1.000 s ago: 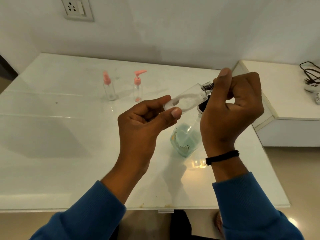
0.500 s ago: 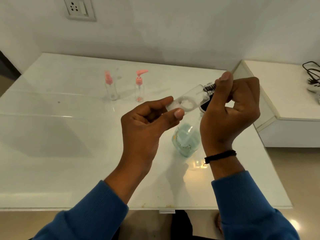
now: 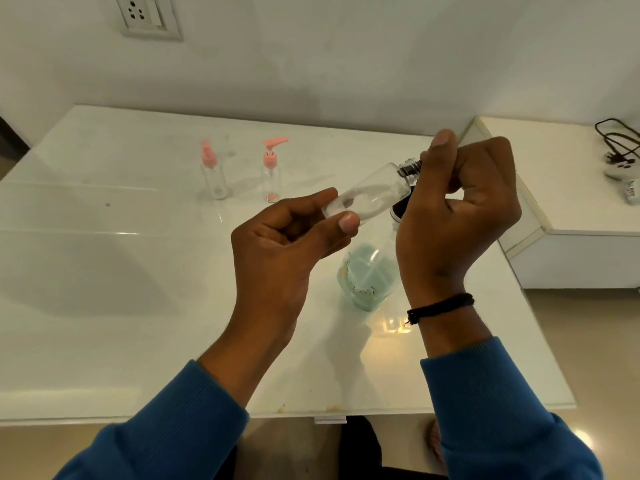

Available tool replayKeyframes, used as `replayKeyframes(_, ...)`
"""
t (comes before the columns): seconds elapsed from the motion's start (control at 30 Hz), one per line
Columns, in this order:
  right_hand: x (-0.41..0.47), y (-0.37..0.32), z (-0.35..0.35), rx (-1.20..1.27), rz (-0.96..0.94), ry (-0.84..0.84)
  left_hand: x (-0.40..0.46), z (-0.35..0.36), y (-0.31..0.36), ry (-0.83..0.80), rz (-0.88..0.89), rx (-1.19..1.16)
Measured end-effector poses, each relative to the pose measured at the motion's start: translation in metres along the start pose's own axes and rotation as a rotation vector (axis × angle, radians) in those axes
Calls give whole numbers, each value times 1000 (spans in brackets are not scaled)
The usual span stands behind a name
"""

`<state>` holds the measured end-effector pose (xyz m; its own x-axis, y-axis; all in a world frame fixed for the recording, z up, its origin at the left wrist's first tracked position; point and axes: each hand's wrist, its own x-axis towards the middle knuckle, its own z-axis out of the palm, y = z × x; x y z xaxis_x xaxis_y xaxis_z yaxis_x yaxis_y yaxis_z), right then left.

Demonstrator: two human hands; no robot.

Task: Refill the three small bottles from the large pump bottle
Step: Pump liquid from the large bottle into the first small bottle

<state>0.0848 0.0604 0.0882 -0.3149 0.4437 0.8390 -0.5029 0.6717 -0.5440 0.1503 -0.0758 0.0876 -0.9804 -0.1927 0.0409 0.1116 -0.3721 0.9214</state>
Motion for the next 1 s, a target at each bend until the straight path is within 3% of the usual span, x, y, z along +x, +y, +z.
replayKeyframes(1.0,0,-1,-1,14,1,-5,0,-1,1,1,0,-14)
